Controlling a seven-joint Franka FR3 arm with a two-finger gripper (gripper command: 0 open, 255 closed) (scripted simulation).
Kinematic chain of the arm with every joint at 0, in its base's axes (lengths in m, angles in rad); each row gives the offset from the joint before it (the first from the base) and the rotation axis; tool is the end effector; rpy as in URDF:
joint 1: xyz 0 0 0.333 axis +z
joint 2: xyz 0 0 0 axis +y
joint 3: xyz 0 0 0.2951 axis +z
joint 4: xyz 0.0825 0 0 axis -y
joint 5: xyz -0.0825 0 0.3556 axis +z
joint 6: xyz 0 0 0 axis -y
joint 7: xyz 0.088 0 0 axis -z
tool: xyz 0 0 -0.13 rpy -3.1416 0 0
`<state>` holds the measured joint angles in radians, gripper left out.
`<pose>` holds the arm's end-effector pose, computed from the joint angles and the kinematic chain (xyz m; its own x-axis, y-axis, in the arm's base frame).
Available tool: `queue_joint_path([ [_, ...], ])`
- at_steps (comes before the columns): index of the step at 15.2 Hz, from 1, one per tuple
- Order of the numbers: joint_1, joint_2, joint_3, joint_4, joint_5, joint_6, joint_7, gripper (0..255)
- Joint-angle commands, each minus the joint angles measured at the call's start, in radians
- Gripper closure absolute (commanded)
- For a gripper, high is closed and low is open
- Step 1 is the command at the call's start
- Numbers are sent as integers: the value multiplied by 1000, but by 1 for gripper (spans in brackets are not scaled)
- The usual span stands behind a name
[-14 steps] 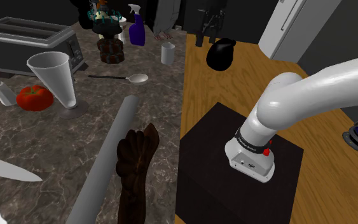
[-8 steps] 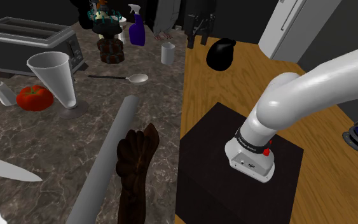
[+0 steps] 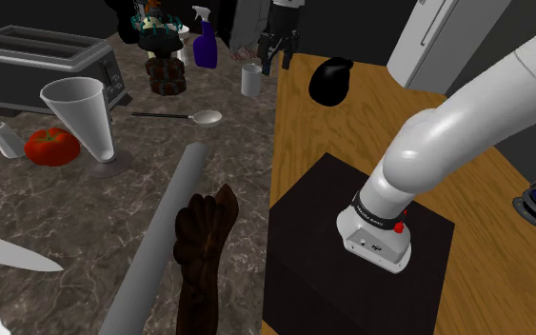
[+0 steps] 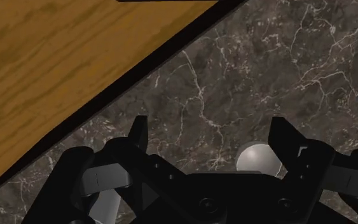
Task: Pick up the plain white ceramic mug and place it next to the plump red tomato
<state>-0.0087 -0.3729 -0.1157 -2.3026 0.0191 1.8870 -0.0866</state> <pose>0.4107 -0.0514 0.4556 0.9986 -0.0340 -0.0399 -0.0365 -0.9973 -0.0636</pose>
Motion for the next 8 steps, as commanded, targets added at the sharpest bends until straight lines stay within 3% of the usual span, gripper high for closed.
queue_joint_path([
  [1, -6, 79, -14, 42, -5, 48, -18, 0],
  [8, -23, 326, -47, 202, -2, 164, -60, 0],
])
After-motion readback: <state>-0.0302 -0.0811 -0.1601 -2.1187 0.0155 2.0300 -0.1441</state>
